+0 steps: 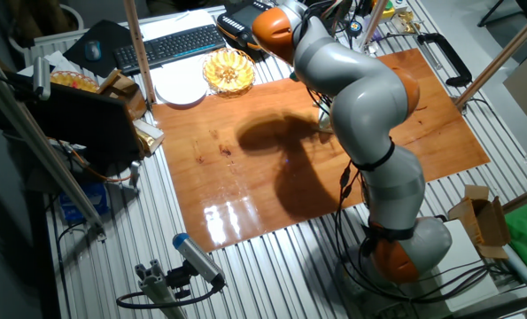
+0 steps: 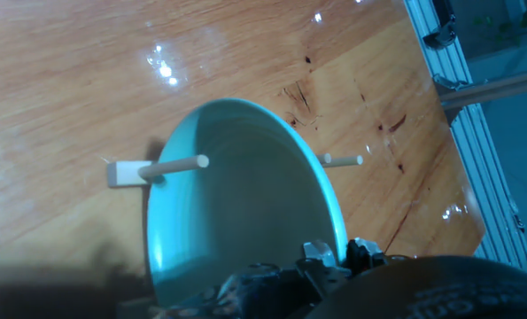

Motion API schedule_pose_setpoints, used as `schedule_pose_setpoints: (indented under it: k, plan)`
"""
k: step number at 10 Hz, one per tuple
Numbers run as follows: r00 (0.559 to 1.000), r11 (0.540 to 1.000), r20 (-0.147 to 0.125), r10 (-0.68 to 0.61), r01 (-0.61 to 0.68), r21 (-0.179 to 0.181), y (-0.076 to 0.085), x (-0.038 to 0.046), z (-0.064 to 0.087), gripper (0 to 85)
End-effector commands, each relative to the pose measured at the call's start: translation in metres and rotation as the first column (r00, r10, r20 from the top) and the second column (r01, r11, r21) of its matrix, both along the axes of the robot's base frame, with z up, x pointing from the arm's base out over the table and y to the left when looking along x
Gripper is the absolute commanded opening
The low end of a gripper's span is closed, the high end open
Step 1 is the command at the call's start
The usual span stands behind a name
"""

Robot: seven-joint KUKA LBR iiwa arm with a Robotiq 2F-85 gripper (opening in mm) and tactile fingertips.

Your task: Take the dish off the dish rack

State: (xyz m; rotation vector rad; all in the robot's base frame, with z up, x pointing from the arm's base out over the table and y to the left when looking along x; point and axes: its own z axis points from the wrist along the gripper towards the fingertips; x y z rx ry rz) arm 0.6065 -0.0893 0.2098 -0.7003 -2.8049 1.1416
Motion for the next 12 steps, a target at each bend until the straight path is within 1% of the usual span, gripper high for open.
schedule_pose_setpoints:
  k: [1,6,8,10,11,12]
  plan:
    - [1.000,1.000,-0.006,0.005,-0.005,-0.009,0.0003,-0.0003,0.0002,21.0]
    - [1.000,0.999,-0.015,0.006,-0.006,-0.032,0.0002,-0.0031,0.0036,20.0]
    - [1.000,0.999,-0.020,0.003,-0.004,-0.047,0.0001,-0.0032,0.0036,19.0]
    - [0.999,0.997,-0.033,0.006,-0.009,-0.077,0.0004,-0.0034,0.0037,14.3]
    - [0.999,0.996,-0.036,0.009,-0.012,-0.090,0.0003,-0.0034,0.0037,13.7]
    - [0.999,0.996,-0.037,0.010,-0.013,-0.089,0.0000,-0.0035,0.0036,14.0]
